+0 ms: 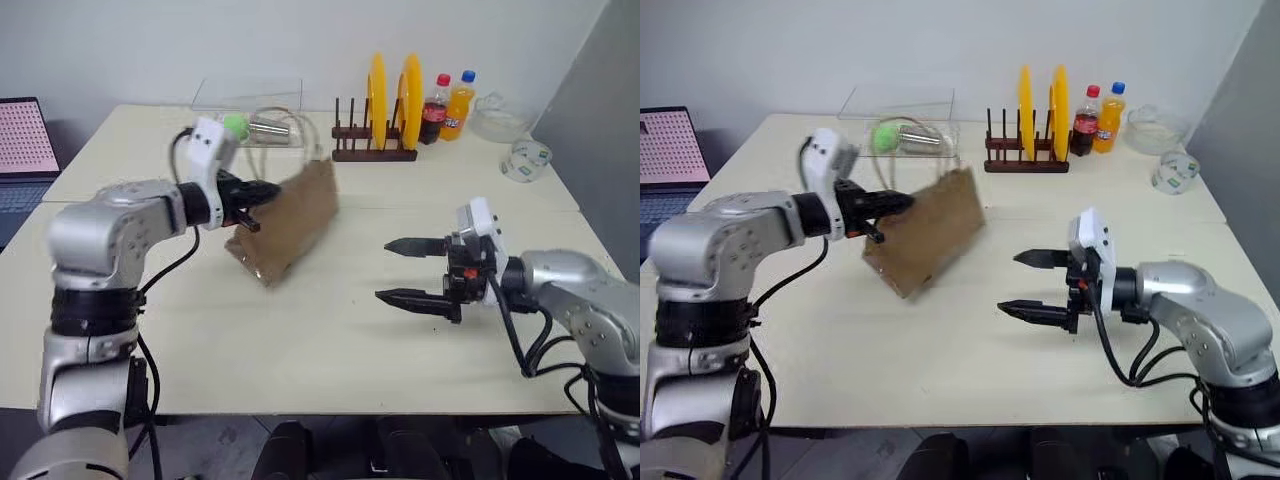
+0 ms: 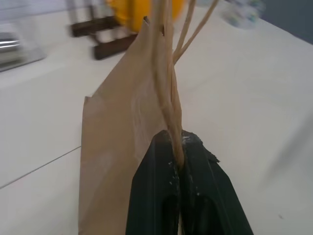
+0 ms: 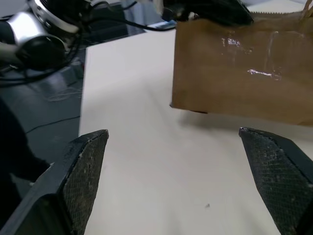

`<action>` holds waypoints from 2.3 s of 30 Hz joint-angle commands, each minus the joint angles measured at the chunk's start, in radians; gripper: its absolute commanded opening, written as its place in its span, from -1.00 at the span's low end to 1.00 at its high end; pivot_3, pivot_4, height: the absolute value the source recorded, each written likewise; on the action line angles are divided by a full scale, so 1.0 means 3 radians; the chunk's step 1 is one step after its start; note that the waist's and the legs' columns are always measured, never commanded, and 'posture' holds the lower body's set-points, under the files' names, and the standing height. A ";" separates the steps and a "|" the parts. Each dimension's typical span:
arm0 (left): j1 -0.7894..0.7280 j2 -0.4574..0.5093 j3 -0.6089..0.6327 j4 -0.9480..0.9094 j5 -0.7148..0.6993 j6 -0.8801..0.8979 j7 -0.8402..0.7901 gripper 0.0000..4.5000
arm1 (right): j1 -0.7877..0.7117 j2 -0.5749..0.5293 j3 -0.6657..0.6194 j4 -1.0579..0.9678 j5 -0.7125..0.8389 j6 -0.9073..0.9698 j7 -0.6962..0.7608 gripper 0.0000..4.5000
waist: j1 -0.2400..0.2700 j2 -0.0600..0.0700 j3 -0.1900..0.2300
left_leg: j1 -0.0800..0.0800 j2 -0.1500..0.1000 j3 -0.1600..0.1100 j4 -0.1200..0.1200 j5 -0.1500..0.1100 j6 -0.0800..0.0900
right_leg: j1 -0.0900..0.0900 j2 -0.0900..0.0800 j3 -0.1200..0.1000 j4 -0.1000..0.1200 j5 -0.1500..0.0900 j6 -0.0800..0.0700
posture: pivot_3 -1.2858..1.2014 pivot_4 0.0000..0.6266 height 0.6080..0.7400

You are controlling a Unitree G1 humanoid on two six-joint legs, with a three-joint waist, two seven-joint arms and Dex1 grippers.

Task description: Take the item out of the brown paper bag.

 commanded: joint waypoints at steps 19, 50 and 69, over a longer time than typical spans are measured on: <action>-0.1739 -0.1103 -0.0486 0.3841 0.1458 -0.3920 -0.1566 -0.99 | 0.1321 0.0883 0.0357 -0.1223 -0.1320 -0.0861 -0.1817 1.00 | -0.0034 0.0001 0.0001 | -0.0051 0.0000 0.0007 0.0009 -0.0002 0.0007 | -0.0052 0.0010 0.0008 0.0015 0.0000 0.0003 | 0.03 -0.52 1.00; -0.0188 -0.0407 0.0383 0.1144 0.0750 -0.2347 -0.1755 0.44 | 0.0486 0.0717 0.0076 -0.0647 -0.1393 -0.0566 -0.1595 1.00 | -0.0121 0.0005 -0.0002 | -0.0047 0.0010 0.0002 0.0044 -0.0002 0.0008 | -0.0043 0.0018 0.0012 0.0034 0.0004 0.0000 | 0.03 -0.52 1.00; 0.3038 -0.1217 0.0948 -0.3026 0.0098 -0.0906 0.1067 0.46 | -0.2403 0.0487 0.0581 0.3219 -0.1937 -0.1780 -0.0138 -0.87 | -0.0097 0.0009 0.0000 | 0.0014 0.0004 0.0003 0.0042 -0.0002 0.0008 | 0.0005 0.0010 0.0011 0.0052 -0.0001 -0.0009 | 0.03 -0.52 1.00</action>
